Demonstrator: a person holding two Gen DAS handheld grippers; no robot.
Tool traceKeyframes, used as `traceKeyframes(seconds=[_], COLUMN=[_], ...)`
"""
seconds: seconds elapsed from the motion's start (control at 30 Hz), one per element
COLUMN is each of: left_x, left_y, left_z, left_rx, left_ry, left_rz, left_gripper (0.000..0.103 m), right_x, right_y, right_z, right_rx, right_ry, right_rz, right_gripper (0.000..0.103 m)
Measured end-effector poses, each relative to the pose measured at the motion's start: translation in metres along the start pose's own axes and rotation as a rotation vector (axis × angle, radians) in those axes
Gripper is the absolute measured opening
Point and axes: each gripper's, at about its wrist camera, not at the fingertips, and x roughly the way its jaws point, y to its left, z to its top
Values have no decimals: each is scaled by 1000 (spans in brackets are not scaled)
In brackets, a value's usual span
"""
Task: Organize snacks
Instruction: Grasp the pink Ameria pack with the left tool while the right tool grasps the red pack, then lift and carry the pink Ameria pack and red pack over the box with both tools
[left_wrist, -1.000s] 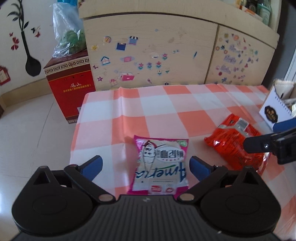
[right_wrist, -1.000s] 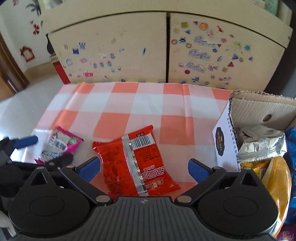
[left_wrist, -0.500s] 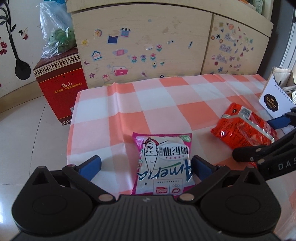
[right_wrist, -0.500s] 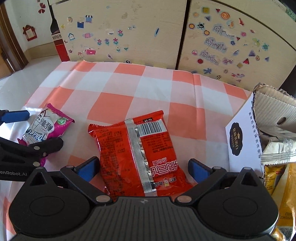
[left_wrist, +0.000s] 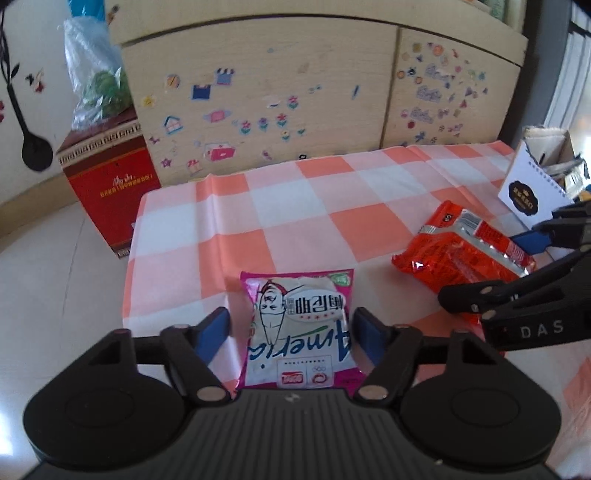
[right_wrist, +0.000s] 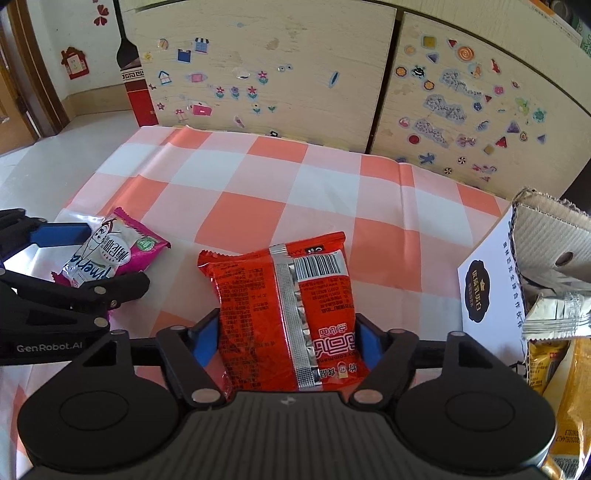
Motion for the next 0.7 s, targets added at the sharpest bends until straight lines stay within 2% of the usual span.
traceKeyframes(seconds=[0.03,0.07,0.23,0.7], left_x=[-1,-3,-9,-55], left_y=[-2,-4,-13,-31], left_z=[0,1,-2,-2], left_rx=[13,9,65,125], left_ry=[-6,-6,-15,-103], left_rz=[-8,-23,32,57], left_gripper=[52,50,49,49], right_x=[-1,-2,-10,-71], right_y=[1,3,7,1], right_z=[0,-1,-4,-16], right_rx=[-6,-13,-35,-40], right_ry=[0,0,-8,-113], right_rz=[-6,-11,-27,-91], right_gripper=[75,75,74,74])
